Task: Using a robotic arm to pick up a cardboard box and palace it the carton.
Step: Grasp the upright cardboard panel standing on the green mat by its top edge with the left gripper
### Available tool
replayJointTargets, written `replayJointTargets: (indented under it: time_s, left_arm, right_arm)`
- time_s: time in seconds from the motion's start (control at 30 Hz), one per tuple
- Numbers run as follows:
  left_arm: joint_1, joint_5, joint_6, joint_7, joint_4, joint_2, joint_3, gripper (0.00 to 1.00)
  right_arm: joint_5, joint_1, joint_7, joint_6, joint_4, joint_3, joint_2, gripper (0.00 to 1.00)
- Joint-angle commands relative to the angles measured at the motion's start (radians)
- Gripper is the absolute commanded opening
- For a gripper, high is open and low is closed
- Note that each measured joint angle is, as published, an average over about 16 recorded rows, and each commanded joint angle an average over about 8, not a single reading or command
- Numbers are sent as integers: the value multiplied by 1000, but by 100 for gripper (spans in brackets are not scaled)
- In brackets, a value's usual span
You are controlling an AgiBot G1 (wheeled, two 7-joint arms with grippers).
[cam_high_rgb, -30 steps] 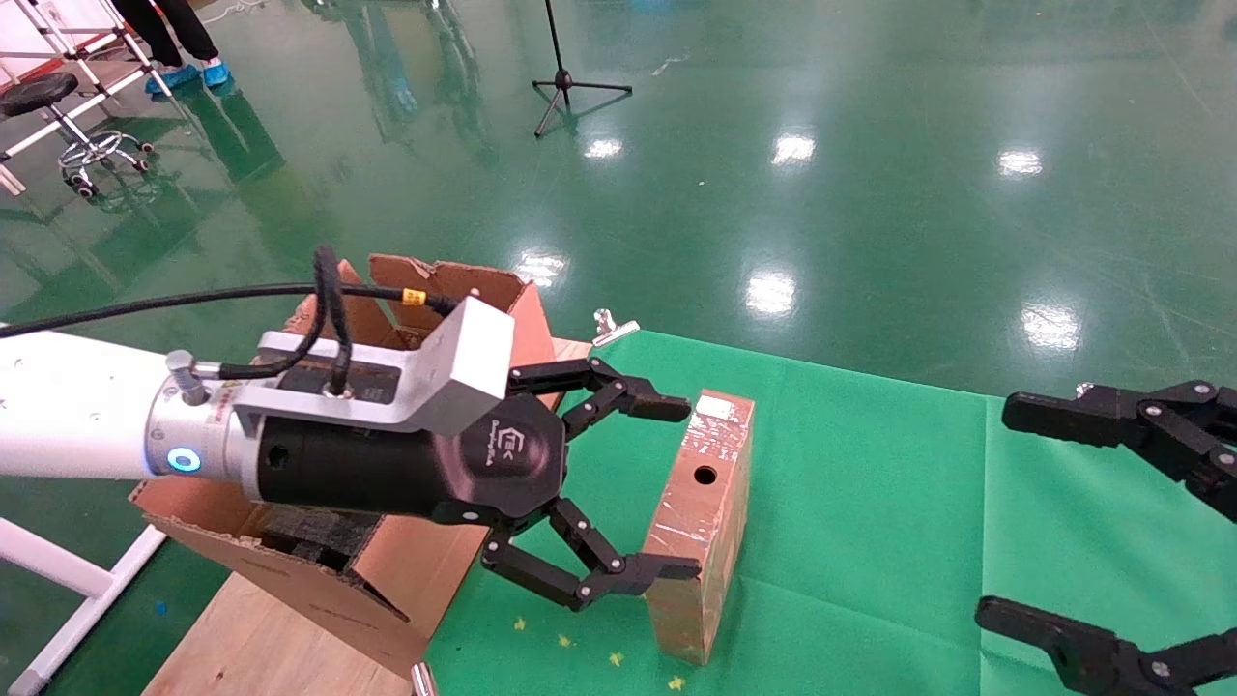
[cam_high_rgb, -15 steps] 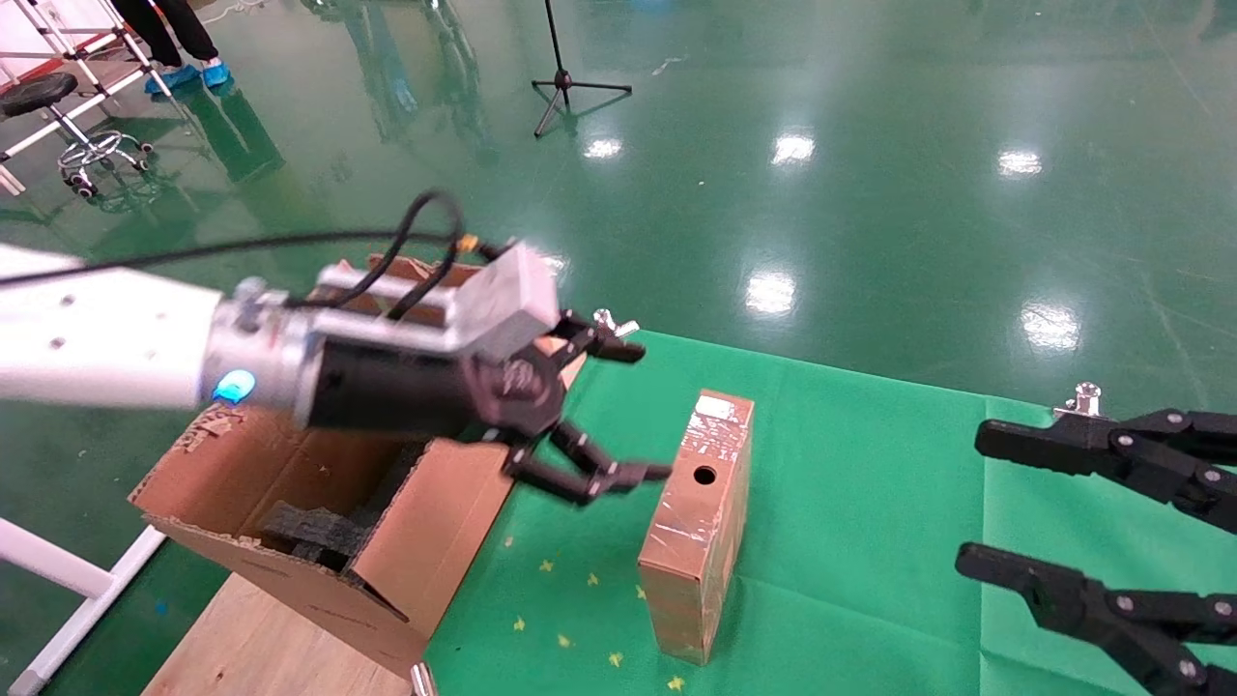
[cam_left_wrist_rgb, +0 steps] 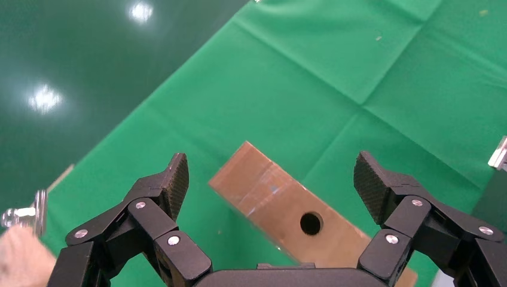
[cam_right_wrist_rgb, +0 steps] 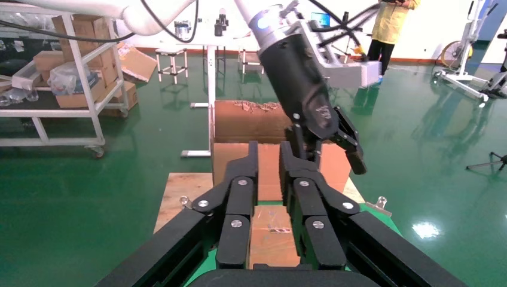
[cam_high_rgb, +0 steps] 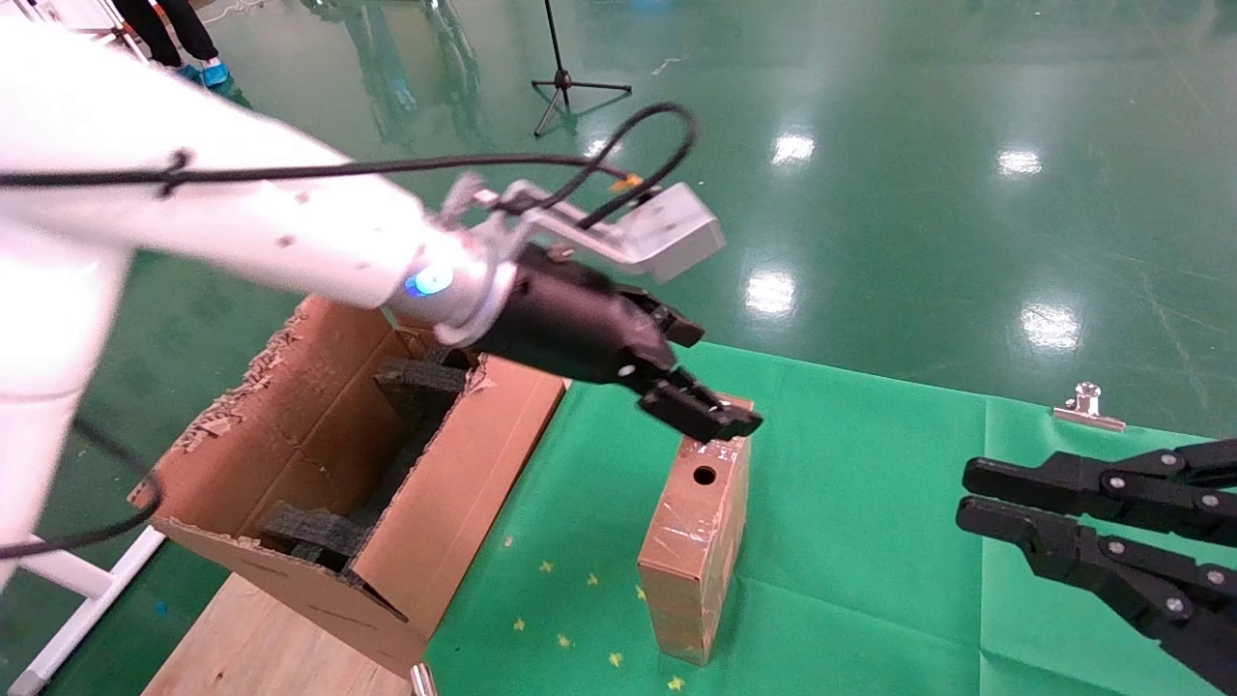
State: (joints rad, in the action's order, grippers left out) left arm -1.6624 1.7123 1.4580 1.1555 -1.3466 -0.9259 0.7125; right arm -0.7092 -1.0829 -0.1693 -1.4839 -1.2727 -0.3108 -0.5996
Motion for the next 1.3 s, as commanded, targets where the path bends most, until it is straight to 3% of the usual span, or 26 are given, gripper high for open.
replayJointTargets:
  time_s: [0.03, 0.23, 0.47, 0.8, 1.03, 1.3]
  left_arm:
    - [-37, 54, 23, 82, 1, -39, 31, 100]
    - [-115, 203, 85, 414, 2, -167, 120, 100]
    - [-132, 191, 107, 636, 14, -235, 187, 100]
    - [-194, 201, 106, 782, 11, -252, 333, 100]
    - [-237, 169, 59, 789, -2, -227, 333, 100]
    - [-253, 158, 85, 835, -3, -208, 362, 100]
  right_arm:
    - [0, 0, 0, 0, 0, 0, 0, 0]
    - [0, 0, 0, 0, 0, 0, 0, 0]
    - [0, 0, 0, 0, 0, -1, 0, 0]
    - [1, 0, 0, 0, 0, -1, 0, 0]
    - [1, 0, 1, 0, 0, -1, 0, 0]
    - [1, 0, 1, 1, 0, -1, 1, 0]
